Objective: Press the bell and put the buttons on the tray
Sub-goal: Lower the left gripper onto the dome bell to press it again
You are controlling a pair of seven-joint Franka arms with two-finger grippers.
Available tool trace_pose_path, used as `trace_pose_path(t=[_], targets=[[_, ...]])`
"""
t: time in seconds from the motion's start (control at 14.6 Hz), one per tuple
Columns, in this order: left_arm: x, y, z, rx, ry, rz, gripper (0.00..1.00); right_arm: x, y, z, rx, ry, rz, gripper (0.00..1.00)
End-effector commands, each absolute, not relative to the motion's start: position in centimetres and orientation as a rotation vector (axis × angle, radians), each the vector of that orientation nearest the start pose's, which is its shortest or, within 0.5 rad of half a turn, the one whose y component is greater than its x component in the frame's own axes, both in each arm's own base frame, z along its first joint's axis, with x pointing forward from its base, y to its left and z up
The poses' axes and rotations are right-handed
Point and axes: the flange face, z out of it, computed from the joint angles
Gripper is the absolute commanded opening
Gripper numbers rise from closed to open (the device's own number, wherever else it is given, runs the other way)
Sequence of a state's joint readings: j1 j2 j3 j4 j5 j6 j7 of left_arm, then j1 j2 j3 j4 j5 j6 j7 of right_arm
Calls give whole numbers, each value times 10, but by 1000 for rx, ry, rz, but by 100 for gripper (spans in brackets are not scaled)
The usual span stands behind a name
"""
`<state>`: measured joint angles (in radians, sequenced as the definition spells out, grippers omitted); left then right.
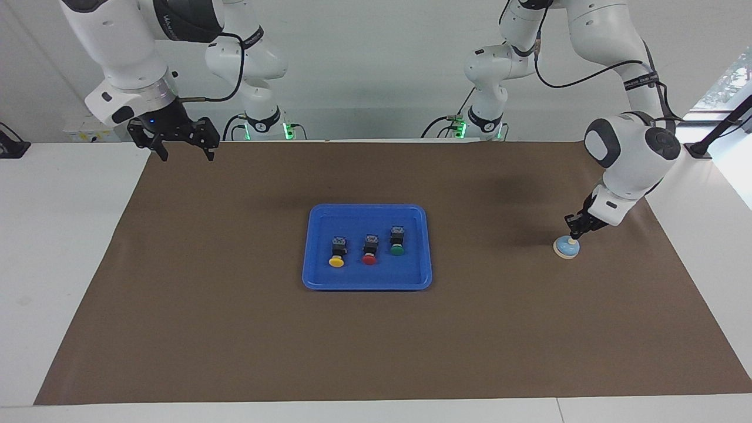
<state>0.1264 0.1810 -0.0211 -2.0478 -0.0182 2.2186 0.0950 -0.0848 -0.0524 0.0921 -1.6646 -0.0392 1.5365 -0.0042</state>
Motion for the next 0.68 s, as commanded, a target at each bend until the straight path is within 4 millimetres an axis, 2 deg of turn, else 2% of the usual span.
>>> trace_pose_path(t=[0.0,0.14,0.27,0.34,0.48,0.61], targets=[[577,67,332,-3152,-14,-7,0,526,-2,607,-3191,-51,122,100],[579,66,324,-3154,-9,5,0,526,-1,607,-3189,-51,122,100],[584,67,339,-3155,-11,19,62,526,-1,607,-3189,-51,122,100],[583,65,346,-3156,-7,24,100,526,-1,607,-3189,-51,122,100],[577,60,379,-3155,-10,7,100,526,-2,607,-3191,-51,124,100],[577,54,424,-3154,-1,-4,100,526,-1,607,-3189,-51,122,100]])
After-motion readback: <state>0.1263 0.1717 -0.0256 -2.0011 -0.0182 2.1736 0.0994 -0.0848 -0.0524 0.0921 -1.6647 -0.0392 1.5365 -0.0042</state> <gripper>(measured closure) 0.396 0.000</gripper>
